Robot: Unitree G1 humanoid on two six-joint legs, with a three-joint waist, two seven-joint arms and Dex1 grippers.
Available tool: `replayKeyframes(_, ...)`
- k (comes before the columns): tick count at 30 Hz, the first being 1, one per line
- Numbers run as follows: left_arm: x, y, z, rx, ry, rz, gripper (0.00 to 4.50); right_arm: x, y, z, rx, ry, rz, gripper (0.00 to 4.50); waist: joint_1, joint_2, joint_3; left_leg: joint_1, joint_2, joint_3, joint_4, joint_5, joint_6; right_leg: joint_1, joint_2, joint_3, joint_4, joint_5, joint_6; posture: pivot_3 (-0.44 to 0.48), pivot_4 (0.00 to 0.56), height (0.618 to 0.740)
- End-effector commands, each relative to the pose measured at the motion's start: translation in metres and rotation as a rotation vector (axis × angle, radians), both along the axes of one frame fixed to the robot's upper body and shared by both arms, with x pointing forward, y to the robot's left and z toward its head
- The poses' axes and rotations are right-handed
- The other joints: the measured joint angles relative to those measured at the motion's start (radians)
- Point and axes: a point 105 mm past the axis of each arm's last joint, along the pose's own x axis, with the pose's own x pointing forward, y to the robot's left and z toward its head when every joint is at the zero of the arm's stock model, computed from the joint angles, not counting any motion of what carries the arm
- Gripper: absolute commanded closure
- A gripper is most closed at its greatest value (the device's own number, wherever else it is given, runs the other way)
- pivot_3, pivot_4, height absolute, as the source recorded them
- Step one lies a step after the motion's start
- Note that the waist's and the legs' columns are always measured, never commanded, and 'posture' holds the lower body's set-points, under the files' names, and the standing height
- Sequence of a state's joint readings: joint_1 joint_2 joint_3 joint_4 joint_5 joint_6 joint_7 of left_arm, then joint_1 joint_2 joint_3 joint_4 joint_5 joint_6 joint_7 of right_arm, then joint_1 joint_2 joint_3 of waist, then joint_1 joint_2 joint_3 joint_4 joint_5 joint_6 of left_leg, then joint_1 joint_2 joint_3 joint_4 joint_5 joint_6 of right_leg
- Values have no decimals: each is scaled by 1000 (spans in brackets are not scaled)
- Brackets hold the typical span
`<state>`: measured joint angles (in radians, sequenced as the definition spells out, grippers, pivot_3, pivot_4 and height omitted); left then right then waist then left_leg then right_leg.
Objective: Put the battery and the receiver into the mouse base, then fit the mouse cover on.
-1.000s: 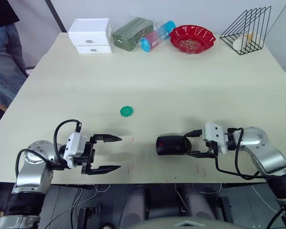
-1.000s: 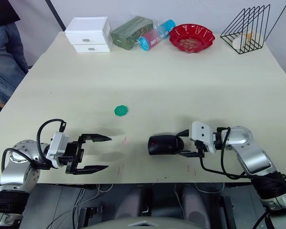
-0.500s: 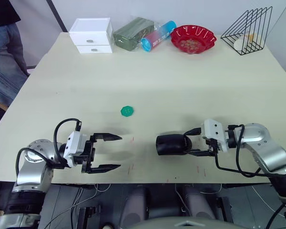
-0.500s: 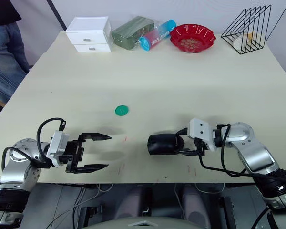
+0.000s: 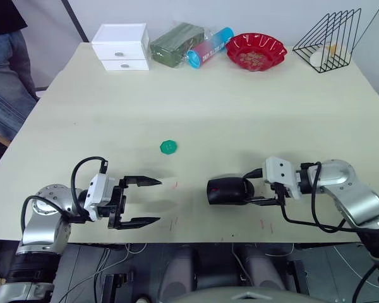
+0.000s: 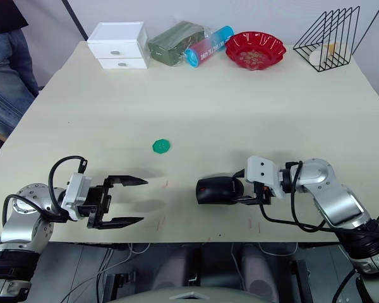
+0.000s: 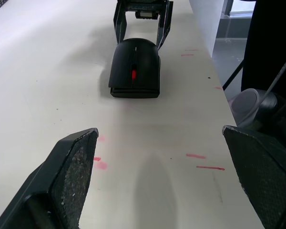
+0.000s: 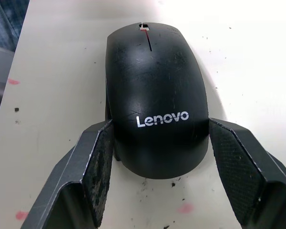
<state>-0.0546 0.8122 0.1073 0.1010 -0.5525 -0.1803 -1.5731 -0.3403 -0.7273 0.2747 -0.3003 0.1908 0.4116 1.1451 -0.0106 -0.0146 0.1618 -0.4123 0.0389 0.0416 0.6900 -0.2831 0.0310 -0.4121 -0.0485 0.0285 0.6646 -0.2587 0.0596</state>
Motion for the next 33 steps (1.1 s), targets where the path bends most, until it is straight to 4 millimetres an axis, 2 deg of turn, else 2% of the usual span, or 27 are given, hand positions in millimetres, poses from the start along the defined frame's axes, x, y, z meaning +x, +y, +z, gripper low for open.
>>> replayKeyframes(1,-4,-1,1,0,-3,-42,0,-2,3,9,4,-37,18,1363,0,0,0,0,0,0,0,0,0,0,0,0,0,0,0,0,150,740)
replayKeyframes(16,-4,-1,0,-1,-3,-41,0,-3,2,8,-3,-35,23,1363,0,0,0,0,0,0,0,0,0,0,0,0,0,0,0,0,150,740)
replayKeyframes(18,-4,-1,0,-1,-3,-40,0,-3,2,8,-2,-34,24,1884,0,0,0,0,0,0,0,0,0,0,0,0,0,0,0,0,150,740)
replayKeyframes(19,-4,-1,0,0,-3,-40,0,-2,3,8,-4,-40,23,1991,0,0,0,0,0,0,0,0,0,0,0,0,0,0,0,0,150,740)
replayKeyframes(26,-5,-1,-1,0,-2,-40,0,-4,5,9,-4,-41,33,1991,0,0,0,0,0,0,0,0,0,0,0,0,0,0,0,0,150,740)
replayKeyframes(33,-5,0,-1,2,-1,-39,0,-7,6,10,-79,-21,17,1991,0,0,0,0,0,-1,0,0,0,0,0,0,0,0,0,0,150,740)
